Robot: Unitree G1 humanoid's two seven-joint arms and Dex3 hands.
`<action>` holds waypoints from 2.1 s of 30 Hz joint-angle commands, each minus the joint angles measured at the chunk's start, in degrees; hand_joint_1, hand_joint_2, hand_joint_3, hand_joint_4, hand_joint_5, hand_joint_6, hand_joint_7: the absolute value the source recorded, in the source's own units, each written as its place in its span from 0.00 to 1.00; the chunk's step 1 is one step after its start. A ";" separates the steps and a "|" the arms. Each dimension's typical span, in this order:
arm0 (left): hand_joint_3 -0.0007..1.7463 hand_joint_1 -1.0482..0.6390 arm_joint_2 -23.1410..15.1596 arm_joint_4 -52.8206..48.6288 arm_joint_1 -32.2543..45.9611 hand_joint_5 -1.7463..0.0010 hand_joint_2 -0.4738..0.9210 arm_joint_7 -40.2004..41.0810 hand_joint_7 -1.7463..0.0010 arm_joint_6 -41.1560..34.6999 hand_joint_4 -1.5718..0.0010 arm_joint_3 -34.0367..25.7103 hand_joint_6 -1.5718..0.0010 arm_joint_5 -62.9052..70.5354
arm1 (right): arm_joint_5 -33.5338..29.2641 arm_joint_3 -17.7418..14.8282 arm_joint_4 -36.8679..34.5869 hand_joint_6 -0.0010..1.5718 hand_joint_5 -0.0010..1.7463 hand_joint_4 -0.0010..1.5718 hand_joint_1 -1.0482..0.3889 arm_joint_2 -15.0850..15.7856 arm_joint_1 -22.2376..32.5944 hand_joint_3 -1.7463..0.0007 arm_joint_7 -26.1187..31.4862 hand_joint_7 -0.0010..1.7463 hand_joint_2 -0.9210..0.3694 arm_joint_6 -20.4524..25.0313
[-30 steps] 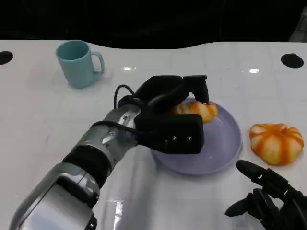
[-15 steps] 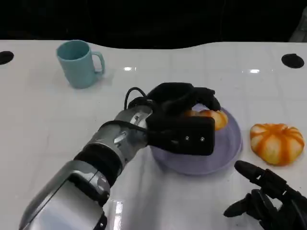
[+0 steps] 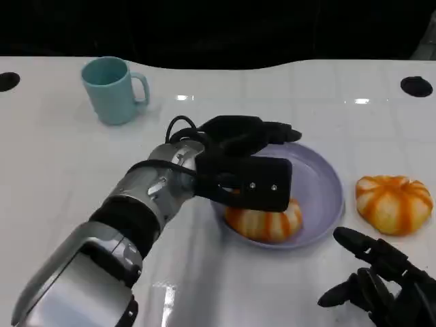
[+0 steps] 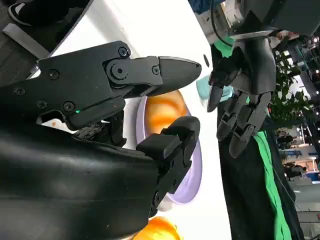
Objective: Grasp the bread from the table and place it into the plate.
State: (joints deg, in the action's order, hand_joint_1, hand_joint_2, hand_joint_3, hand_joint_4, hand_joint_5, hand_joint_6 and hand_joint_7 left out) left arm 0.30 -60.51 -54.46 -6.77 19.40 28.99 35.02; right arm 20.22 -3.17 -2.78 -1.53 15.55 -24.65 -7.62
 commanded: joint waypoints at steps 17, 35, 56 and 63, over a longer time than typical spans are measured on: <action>0.29 0.16 -4.36 7.68 1.08 0.89 1.00 -7.25 0.99 -0.28 0.83 -1.91 0.77 -4.09 | -0.29 -0.23 0.17 0.59 0.65 0.44 0.21 0.35 -0.14 0.80 0.33 0.18 0.00 -0.74; 0.28 0.24 -2.91 46.15 35.48 0.39 1.00 -22.58 0.78 -16.47 0.66 -29.41 0.56 -55.44 | 0.46 -0.65 0.43 0.60 0.65 0.44 0.21 0.62 -0.11 0.80 0.09 0.18 0.00 0.47; 0.29 0.31 1.47 70.44 59.95 0.00 1.00 -12.41 0.02 -36.30 0.52 -36.12 0.67 -74.08 | 0.17 -0.50 1.59 0.60 0.64 0.44 0.21 0.50 0.40 0.80 0.28 0.18 0.00 0.97; 0.29 0.32 1.24 66.91 60.78 0.00 1.00 -14.62 0.01 -33.60 0.54 -36.06 0.70 -71.18 | 0.09 -0.47 1.77 0.59 0.63 0.44 0.21 0.61 0.64 0.81 0.17 0.18 0.00 0.68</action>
State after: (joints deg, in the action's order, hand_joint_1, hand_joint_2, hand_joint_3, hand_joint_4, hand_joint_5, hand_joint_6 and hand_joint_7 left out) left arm 2.24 7.36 6.05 -20.26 -15.26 -6.59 -36.68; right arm 20.24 -3.45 -1.84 -1.89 15.99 -24.49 -6.99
